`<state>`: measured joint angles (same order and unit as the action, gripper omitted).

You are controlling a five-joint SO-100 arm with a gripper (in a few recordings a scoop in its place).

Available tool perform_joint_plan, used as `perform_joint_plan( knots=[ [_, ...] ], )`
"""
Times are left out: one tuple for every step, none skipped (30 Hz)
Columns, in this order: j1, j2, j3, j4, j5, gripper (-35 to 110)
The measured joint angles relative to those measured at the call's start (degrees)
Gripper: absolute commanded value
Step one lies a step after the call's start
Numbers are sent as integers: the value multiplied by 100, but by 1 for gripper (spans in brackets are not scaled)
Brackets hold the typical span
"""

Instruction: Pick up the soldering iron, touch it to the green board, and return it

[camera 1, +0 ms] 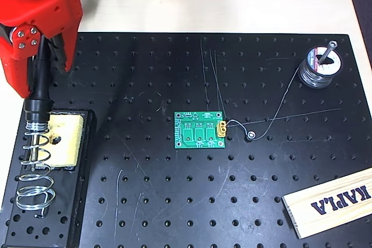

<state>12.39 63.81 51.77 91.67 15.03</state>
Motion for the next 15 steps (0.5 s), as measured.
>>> perform_joint_plan(
  knots=[
    [26,0,-53,0,-158,23],
    [35,-9,-141,-9,-272,22],
    [35,-9,-281,-9,-378,22],
    [26,-44,-492,9,-492,23],
    [26,-88,-747,79,-598,23],
    [26,-167,-1020,141,-677,23],
    [-26,-290,-1283,176,-738,23],
    [-26,-396,-1564,246,-800,23],
    [-26,-439,-1775,334,-835,22],
    [-18,-466,-1934,369,-844,22],
    [18,-492,-2083,387,-853,23],
    [0,-501,-2153,396,-853,22],
    [-35,-510,-2171,404,-853,22],
    [-53,-510,-2197,404,-853,20],
    [-141,-501,-2197,404,-896,18]
  ],
)
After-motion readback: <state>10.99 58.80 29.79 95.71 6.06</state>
